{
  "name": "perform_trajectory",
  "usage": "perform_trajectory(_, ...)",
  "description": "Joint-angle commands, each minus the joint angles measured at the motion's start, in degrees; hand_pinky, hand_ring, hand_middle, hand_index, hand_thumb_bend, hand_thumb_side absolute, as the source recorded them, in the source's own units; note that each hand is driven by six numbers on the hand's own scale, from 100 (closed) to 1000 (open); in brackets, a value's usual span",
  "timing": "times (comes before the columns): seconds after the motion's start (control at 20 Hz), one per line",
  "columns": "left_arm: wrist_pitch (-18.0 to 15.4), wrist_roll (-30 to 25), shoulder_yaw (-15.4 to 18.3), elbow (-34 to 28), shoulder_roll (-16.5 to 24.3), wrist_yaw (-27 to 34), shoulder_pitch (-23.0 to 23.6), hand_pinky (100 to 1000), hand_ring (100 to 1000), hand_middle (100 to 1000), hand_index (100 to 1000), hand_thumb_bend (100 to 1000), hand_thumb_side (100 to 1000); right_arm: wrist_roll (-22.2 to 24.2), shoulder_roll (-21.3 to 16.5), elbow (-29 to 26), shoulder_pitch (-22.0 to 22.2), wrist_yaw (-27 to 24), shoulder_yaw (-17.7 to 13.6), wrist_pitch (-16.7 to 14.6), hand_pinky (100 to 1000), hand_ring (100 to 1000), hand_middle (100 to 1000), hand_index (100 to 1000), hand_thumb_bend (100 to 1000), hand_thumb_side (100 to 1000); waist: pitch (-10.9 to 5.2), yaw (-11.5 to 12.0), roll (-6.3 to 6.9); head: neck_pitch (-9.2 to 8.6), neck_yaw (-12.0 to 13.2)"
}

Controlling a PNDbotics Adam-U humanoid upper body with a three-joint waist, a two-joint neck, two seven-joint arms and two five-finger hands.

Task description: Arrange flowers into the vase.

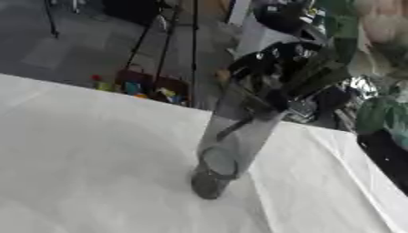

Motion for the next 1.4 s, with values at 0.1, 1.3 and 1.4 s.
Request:
perform_trajectory(0.1,0.2,-0.1,0.3,-0.8,0.1,0.2,-0.2,686,1000,971,972,100,1000,0.8,-1.6,1.2,-0.4,-1.3,-0.7,1.5,829,866,493,688,100,199,-1.49,-0.3,0.56,-0.93,-0.1)
perform_trajectory(1.3,0.7,-0.9,0.3,-0.8,0.2,1.2,-0.3,686,1000,971,972,100,1000,1.8,-1.6,-1.2,-2.4,-10.1,-0.7,7.3,835,873,494,718,100,313,-2.68,-0.3,0.56,-1.29,-0.1)
perform_trajectory(1.4,0.7,-0.9,0.3,-0.8,0.2,1.2,-0.2,686,1000,971,971,100,1000,2.0,-1.7,-0.9,-2.0,-8.9,-0.8,5.9,842,880,503,725,100,325,-2.68,-0.4,0.56,-1.35,-0.1)
